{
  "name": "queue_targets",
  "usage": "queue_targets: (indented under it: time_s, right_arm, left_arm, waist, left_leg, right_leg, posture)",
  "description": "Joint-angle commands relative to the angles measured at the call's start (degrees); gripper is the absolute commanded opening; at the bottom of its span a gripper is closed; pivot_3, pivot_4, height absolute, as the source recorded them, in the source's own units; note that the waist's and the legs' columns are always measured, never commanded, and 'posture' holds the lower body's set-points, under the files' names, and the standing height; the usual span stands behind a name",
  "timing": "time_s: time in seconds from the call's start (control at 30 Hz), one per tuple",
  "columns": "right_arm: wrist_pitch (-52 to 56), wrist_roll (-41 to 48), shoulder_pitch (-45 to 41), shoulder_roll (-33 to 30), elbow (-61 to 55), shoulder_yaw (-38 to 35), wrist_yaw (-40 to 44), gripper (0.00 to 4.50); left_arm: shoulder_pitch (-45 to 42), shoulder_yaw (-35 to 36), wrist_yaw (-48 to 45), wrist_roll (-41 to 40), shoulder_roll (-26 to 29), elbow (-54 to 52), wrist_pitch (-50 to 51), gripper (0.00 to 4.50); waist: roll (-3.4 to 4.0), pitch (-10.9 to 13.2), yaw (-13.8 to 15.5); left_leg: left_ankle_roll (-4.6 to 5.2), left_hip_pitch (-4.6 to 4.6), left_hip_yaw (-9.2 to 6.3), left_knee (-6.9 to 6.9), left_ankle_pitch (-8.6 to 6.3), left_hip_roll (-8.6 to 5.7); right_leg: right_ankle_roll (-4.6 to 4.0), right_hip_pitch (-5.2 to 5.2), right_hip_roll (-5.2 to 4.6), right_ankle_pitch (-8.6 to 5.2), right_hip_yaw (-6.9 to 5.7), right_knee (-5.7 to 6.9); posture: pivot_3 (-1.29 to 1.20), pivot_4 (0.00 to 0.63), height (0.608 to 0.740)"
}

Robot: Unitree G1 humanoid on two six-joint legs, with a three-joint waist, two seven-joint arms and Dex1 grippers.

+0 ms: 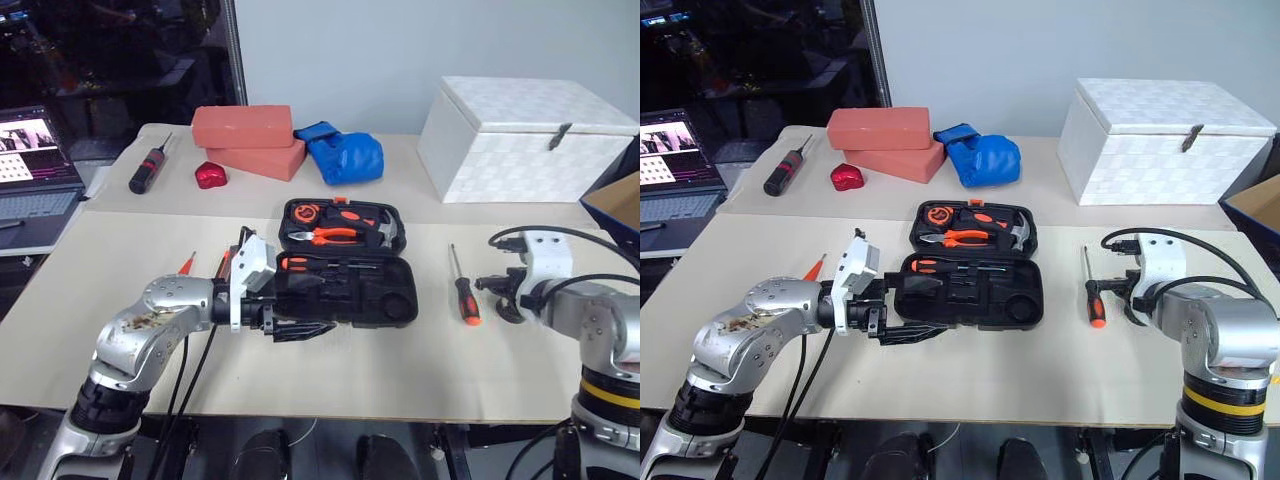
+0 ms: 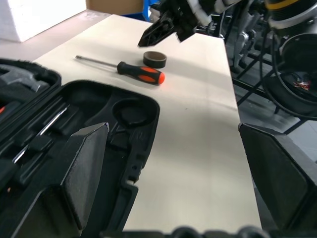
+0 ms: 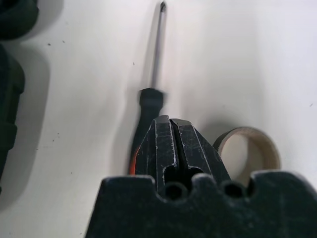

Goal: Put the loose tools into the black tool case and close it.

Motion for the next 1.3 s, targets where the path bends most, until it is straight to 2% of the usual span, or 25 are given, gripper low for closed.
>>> queue_targets:
  time_s: [0.03, 0.27, 0.3, 0.33, 0.4, 0.5, 0.7, 0.8, 0.83, 0.9, 1.03, 1.13, 1.23, 1.3]
  right_arm:
    - [-2.5, -0.1, -1.5, 0.7, 1.4, 0.5, 0.9, 0.82]
    - [-4.8, -2.2, -2.8, 1.1, 9.5, 4.5, 0.9, 3.29]
    - [-4.8, -2.9, -3.7, 1.5, 11.9, 5.7, 0.5, 3.42]
    - [-5.0, -3.4, -4.4, 1.7, 13.8, 6.6, 0.2, 4.09]
    - [-6.0, -4.4, -5.6, 1.3, 16.9, 9.3, 0.6, 4.49]
    - [-8.3, -5.5, -6.5, 1.6, 19.9, 10.8, 1.0, 3.92]
    - [-9.7, -5.3, -4.6, -1.6, 16.9, 7.6, 1.7, 1.82]
    - [-13.2, -5.3, -2.7, -4.5, 13.5, 6.9, 3.2, 0.79]
    - [-14.9, -4.9, -3.1, -5.1, 12.2, 6.9, 4.1, 0.62]
    - [-18.5, -3.7, -4.8, -4.9, 11.2, 6.5, 6.4, 0.62]
    - [-28.5, -3.1, -8.7, -5.7, 10.5, 11.2, 15.0, 0.62]
    - [-38.5, -6.2, -10.5, -8.6, 10.4, 20.5, 25.3, 0.62]
    - [-55.0, -14.3, -13.3, -10.3, 16.9, 30.8, 34.6, 0.62]
    - [-62.3, -17.5, -15.2, -10.0, 21.5, 34.4, 38.6, 0.62]
  left_arm:
    - [-0.6, 1.5, 0.4, -1.5, 0.9, -2.0, -0.2, 4.50]
    - [0.2, 2.4, 1.6, -3.9, 1.9, -4.7, 0.7, 4.50]
    - [0.0, 2.5, 2.1, -3.9, 1.7, -4.9, 0.5, 4.50]
    - [-0.3, 2.6, 2.5, -3.9, 1.5, -5.0, 0.3, 4.50]
    - [-0.5, 2.4, 3.1, -4.2, 1.5, -5.2, 0.2, 4.50]
    - [-0.1, 2.4, 4.0, -4.1, 1.4, -5.5, -0.2, 4.50]
    - [1.8, 3.8, 7.2, -2.8, 1.5, -5.4, -1.9, 4.50]
    - [3.4, 4.5, 10.6, 1.3, 1.0, -4.6, -5.1, 4.50]
    - [4.3, 4.8, 11.7, 3.8, 0.1, -3.7, -9.1, 4.50]
    - [5.5, 5.9, 11.6, 4.6, -0.2, -2.7, -11.7, 4.50]
    - [6.4, 10.8, 6.3, -4.2, 3.0, -2.5, -6.4, 4.50]
    - [8.8, 15.0, 1.7, -10.1, 5.4, -2.9, -5.2, 4.50]
    - [11.3, 16.3, -1.0, -11.3, 8.1, -2.5, -4.4, 4.50]
    - [12.1, 16.5, -2.0, -11.0, 9.3, -2.3, -4.9, 4.50]
  waist:
    - [-0.01, 0.0, 0.0]
    - [-0.02, 0.0, 0.2]
    - [-0.02, 0.0, 0.2]
    - [-0.02, 0.0, 0.2]
    - [-0.02, 0.0, 0.1]
    - [-0.02, 0.0, -0.1]
    - [-0.02, 0.0, 0.2]
    - [-0.01, 0.0, 0.7]
    - [-0.01, 0.0, 0.7]
    - [-0.01, 0.1, 0.4]
    - [0.03, 0.2, -0.4]
    - [0.05, 0.2, -0.7]
    - [0.05, 0.2, -0.6]
    - [0.06, 0.4, -0.4]
  left_leg:
    - [0.00, 0.00, -0.01, 0.00, 0.00, 0.01]
    - [-0.01, -0.01, -0.01, -0.01, -0.01, -0.01]
    - [-0.01, -0.01, 0.00, -0.01, -0.01, -0.01]
    - [0.00, -0.02, 0.00, -0.01, 0.00, -0.01]
    - [0.00, -0.02, 0.03, -0.01, 0.00, -0.02]
    - [-0.01, 0.00, 0.03, -0.01, 0.00, -0.01]
    - [-0.01, -0.01, 0.04, -0.01, 0.00, -0.02]
    - [-0.01, -0.05, 0.07, -0.02, -0.01, -0.04]
    - [0.00, -0.05, 0.07, -0.02, -0.01, -0.03]
    - [-0.01, -0.05, 0.07, -0.04, -0.01, -0.01]
    - [-0.02, -0.04, 0.05, -0.04, -0.01, 0.06]
    - [-0.05, -0.04, 0.02, -0.05, -0.04, 0.11]
    - [-0.04, -0.04, 0.04, -0.09, -0.05, 0.08]
    - [-0.05, -0.04, 0.07, -0.09, -0.05, 0.04]
  right_leg:
    - [0.02, -0.01, 0.00, -0.01, -0.01, -0.01]
    - [-0.02, -0.01, -0.02, 0.03, 0.00, -0.03]
    - [-0.05, -0.01, -0.02, 0.05, 0.00, -0.04]
    - [-0.11, -0.01, -0.02, 0.08, 0.01, -0.04]
    - [-0.09, -0.01, -0.02, 0.08, 0.00, -0.03]
    - [-0.07, 0.00, -0.01, 0.07, 0.00, -0.03]
    - [-0.06, 0.00, -0.01, 0.07, 0.00, -0.04]
    - [-0.08, -0.02, -0.02, 0.07, 0.00, -0.06]
    - [-0.08, -0.02, -0.02, 0.07, 0.01, -0.08]
    - [-0.07, -0.05, -0.02, 0.07, 0.02, -0.09]
    - [0.09, -0.12, 0.03, -0.01, 0.01, -0.03]
    - [0.17, -0.15, 0.04, -0.08, 0.00, -0.05]
    - [0.18, -0.15, 0.02, -0.12, 0.00, -0.12]
    - [0.20, -0.15, -0.02, -0.13, 0.00, -0.12]
  posture:
    - [0.00, 0.150, 0.740]
    - [0.00, 0.150, 0.740]
    - [0.00, 0.150, 0.740]
    - [0.00, 0.150, 0.740]
    - [0.00, 0.150, 0.740]
    - [0.00, 0.150, 0.740]
    - [0.00, 0.150, 0.740]
    - [0.00, 0.150, 0.740]
    - [0.00, 0.150, 0.740]
    - [0.00, 0.150, 0.740]
    - [0.00, 0.150, 0.740]
    - [0.00, 0.150, 0.740]
    - [0.00, 0.150, 0.740]
    - [0.00, 0.150, 0.740]
